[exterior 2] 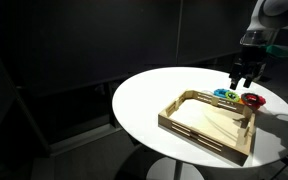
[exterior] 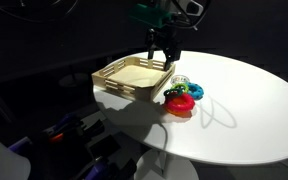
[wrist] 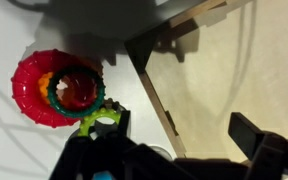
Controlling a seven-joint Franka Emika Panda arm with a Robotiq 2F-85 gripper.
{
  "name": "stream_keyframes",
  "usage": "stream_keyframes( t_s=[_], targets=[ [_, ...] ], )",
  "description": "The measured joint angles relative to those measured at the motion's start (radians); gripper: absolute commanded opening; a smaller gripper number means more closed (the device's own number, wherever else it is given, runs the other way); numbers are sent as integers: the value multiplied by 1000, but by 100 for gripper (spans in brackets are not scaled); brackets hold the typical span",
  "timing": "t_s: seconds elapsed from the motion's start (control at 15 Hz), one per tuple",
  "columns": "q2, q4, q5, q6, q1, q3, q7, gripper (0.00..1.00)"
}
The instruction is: Put the green object on the table
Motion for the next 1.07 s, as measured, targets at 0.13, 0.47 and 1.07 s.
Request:
stream_keyframes(
  t_s=[0.13,0.47,1.07],
  targets=[
    [-37,0,-6,-86,5,3,0,100],
    [-150,-12,-79,-228,30,16,68,100],
    [-399,-33,-166,-370,59,93,234,100]
  ],
)
